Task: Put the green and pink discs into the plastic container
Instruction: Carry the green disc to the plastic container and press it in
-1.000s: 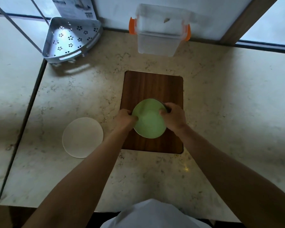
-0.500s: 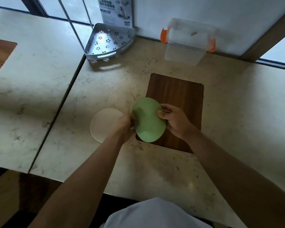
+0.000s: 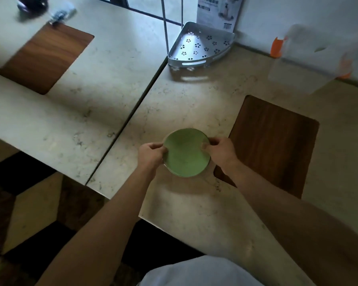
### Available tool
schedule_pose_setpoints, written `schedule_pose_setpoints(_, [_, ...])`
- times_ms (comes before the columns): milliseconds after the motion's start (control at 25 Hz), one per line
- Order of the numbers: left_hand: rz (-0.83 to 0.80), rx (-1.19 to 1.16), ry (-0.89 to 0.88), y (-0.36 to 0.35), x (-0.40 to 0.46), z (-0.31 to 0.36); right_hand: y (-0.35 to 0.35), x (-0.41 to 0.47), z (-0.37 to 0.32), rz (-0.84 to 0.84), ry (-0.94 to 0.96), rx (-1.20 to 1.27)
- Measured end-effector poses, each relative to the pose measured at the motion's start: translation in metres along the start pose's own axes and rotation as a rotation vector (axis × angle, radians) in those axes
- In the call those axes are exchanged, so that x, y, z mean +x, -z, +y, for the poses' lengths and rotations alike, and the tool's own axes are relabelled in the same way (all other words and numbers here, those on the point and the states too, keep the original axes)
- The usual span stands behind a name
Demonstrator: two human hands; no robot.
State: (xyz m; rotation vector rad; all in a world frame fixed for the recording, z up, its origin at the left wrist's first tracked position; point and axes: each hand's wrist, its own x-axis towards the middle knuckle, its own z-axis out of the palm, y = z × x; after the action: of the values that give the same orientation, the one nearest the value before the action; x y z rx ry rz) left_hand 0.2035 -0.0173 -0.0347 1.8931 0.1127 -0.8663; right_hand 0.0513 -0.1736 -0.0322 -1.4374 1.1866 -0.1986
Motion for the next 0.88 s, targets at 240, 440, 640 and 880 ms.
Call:
schedule_pose_setpoints(240, [0.073,0.17,-0.064,0.015,0.025,-0.003,-0.035,0.017,-0.007,0.109,0.134,-0.381])
schedule_pose_setpoints(440, [0.081,0.26,-0.127,0.011,0.025,-0.005,-0.037,0.019,-0.006,0.159,0.134,-0.45])
schedule_pose_setpoints(640, [0.068,0.408,-0.225,0.002,0.015,-0.002,-0.03,0.017,0.002,0.144,0.137,-0.533])
schedule_pose_setpoints(880, [0.098,0.613,-0.262,-0.007,0.011,0.0,-0.028,0.018,0.007,0.113,0.16,-0.544])
